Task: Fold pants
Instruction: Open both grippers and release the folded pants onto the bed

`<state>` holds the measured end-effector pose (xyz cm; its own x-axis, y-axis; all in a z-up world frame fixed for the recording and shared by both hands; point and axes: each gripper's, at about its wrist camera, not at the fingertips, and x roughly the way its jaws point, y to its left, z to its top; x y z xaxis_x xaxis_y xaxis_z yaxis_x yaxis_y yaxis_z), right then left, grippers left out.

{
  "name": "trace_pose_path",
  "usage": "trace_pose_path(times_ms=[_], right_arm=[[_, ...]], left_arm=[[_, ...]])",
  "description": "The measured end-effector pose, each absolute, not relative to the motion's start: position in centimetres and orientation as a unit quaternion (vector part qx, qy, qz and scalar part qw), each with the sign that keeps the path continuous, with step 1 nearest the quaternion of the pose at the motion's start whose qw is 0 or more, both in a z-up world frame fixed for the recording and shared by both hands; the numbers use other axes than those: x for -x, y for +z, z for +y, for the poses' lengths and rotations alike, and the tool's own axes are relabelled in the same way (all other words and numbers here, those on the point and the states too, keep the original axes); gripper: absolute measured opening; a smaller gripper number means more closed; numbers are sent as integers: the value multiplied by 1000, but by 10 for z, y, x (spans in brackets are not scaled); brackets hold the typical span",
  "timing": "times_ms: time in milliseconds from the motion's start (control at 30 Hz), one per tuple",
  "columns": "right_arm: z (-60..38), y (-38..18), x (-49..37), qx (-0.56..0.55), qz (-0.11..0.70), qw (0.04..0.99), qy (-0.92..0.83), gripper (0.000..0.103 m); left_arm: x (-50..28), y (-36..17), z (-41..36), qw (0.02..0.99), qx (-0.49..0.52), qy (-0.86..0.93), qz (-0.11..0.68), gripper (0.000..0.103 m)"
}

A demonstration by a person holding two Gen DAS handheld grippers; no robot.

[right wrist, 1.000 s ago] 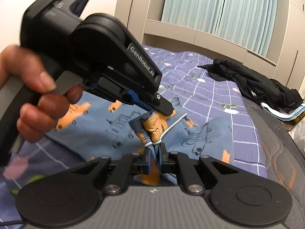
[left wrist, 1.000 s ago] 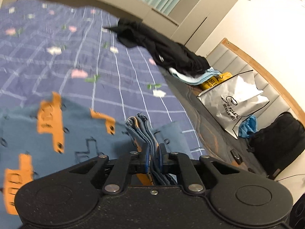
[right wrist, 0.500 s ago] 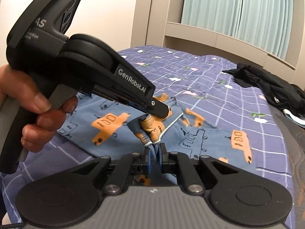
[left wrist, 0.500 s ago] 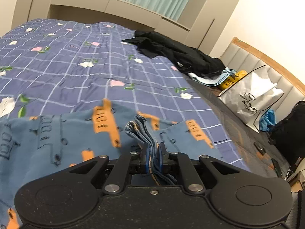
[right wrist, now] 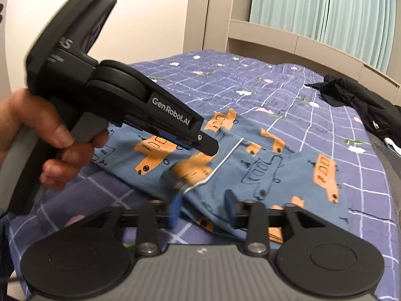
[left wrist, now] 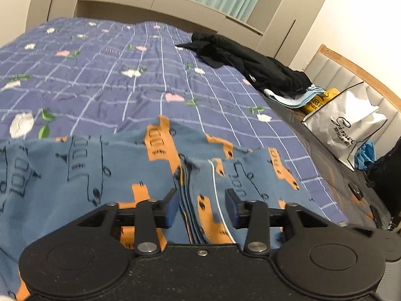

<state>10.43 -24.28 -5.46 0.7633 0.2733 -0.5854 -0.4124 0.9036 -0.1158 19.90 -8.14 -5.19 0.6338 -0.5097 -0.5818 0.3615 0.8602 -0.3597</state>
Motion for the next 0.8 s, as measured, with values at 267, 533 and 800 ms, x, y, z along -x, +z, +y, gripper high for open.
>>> trace_pose_path(times_ms=[267, 533, 800], right_arm=[[-296, -49, -123, 132, 274, 950, 66, 87], [-331, -62, -194, 107, 277, 955, 17, 94], [-356, -75, -223, 116, 296, 946, -57, 95]], left_arm=[[-221, -59, -108, 914, 48, -196, 353, 59], [-221, -68, -114, 924, 17, -163, 346, 70], [-219, -68, -104, 929, 12, -144, 342, 72]])
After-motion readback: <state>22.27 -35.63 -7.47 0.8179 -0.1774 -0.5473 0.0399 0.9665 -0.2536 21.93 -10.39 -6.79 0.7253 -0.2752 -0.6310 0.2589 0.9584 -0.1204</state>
